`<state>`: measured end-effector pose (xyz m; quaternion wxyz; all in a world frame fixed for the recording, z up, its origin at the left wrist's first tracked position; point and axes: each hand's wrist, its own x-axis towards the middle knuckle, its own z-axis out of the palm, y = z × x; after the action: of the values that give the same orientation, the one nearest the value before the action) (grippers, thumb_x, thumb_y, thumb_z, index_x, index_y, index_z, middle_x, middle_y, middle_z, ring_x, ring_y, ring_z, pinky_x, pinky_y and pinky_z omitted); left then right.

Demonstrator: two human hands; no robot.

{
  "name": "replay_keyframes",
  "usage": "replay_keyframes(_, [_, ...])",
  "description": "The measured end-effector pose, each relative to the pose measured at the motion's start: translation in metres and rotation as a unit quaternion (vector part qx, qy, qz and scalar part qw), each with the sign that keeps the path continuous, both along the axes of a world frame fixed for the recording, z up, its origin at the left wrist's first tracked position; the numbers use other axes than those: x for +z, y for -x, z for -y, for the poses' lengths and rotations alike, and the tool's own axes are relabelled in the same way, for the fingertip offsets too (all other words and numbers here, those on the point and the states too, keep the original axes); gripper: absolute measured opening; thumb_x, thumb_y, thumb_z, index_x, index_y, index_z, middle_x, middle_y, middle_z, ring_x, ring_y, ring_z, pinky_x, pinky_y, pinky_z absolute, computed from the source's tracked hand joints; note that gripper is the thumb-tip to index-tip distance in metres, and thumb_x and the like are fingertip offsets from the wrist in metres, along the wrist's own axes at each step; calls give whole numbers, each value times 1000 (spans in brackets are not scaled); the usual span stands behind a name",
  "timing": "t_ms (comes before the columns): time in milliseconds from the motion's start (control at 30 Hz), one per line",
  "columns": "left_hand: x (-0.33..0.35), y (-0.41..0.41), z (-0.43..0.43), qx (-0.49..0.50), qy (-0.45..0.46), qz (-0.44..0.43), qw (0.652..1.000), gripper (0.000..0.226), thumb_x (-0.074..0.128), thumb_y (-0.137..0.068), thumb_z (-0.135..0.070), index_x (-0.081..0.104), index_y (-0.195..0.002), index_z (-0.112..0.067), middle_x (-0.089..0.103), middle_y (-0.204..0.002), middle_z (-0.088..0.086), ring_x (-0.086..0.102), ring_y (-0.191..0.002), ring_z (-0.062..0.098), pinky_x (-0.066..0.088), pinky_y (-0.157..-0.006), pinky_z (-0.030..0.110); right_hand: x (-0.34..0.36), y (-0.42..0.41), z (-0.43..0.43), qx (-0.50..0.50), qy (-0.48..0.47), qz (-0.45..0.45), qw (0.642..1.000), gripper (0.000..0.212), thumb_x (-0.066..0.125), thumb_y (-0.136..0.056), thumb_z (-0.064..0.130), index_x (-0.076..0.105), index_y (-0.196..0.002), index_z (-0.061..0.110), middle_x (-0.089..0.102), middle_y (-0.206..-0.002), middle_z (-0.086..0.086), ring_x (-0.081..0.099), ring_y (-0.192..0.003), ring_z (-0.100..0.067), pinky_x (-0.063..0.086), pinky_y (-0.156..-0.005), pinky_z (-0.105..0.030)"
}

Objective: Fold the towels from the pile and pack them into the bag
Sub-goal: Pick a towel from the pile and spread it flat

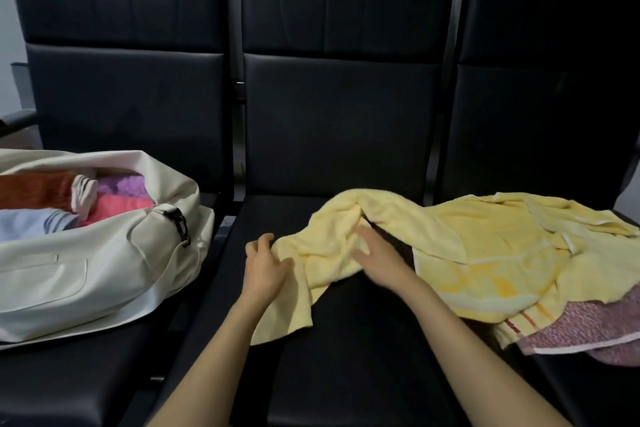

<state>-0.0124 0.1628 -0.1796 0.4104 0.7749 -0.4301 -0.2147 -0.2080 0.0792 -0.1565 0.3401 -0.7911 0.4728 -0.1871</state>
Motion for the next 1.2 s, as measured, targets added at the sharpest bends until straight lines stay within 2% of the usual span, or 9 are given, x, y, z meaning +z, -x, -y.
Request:
replay_keyframes(133, [1,0,0,-47,-128,85,987,72,78,-73,-43,43,-131,-18,36,-132,7,44,-120,25,45,-97,39,-31,-5,-18,80,-1,-132,988,54,54,-97,29,35,-145,16,29,-152,-2,28,-140,-19,24,-115,-29])
replay_keyframes(233, [-2,6,-1,-135,-204,136,960,59,76,-75,-36,51,-125,-18,41,-127,5,43,-118,23,45,-96,36,-41,-9,-24,73,42,-132,988,37,54,-95,38,51,-128,21,39,-138,3,37,-129,-17,33,-110,-33])
replay_keyframes(433, [2,6,-1,-76,2,38,996,29,56,-95,-29,63,-120,-16,52,-115,3,51,-107,16,36,-84,23,-21,-3,-16,88,39,-174,980,16,49,-97,32,54,-91,19,48,-105,2,48,-99,-17,41,-81,-27])
replay_keyframes(567, [10,2,-4,-38,82,-28,996,21,49,-98,-22,67,-110,-23,57,-111,-2,51,-104,10,36,-87,22,13,41,5,-57,-86,-10,995,22,51,-89,25,44,-71,15,44,-73,1,41,-67,-14,30,-61,-30])
replay_keyframes(700, [0,17,1,-98,37,74,992,18,53,-96,-19,62,-112,-23,54,-105,-5,54,-101,12,45,-85,26,0,64,11,-198,63,-89,974,9,51,-92,21,49,-89,13,49,-96,-2,48,-86,-18,42,-71,-33])
replay_keyframes(833, [0,20,0,-127,52,60,989,17,69,-85,-32,61,-98,-24,53,-97,-7,52,-85,5,41,-72,16,-12,54,3,-170,206,-98,959,9,52,-92,13,49,-100,12,45,-104,-1,46,-97,-21,42,-78,-30])
replay_keyframes(933, [-2,20,-1,-260,-64,103,958,28,77,-72,-43,67,-93,-27,55,-100,-9,51,-92,6,44,-77,20,-14,41,-7,-18,92,-73,993,8,59,-90,25,57,-87,18,56,-92,4,55,-86,-16,46,-74,-29])
replay_keyframes(1033, [-7,25,1,-288,-119,202,928,31,73,-78,-39,67,-106,-27,48,-105,-9,46,-104,10,42,-85,22,-24,40,-13,100,26,-183,978,27,70,-79,44,56,-94,26,50,-102,8,49,-100,-13,45,-86,-28])
replay_keyframes(1200, [-4,30,0,-247,99,191,945,16,59,-93,-33,66,-100,-21,49,-110,-14,47,-106,5,44,-93,27,-23,46,-15,76,72,-166,980,10,52,-96,30,49,-91,21,49,-100,3,46,-96,-13,43,-80,-24])
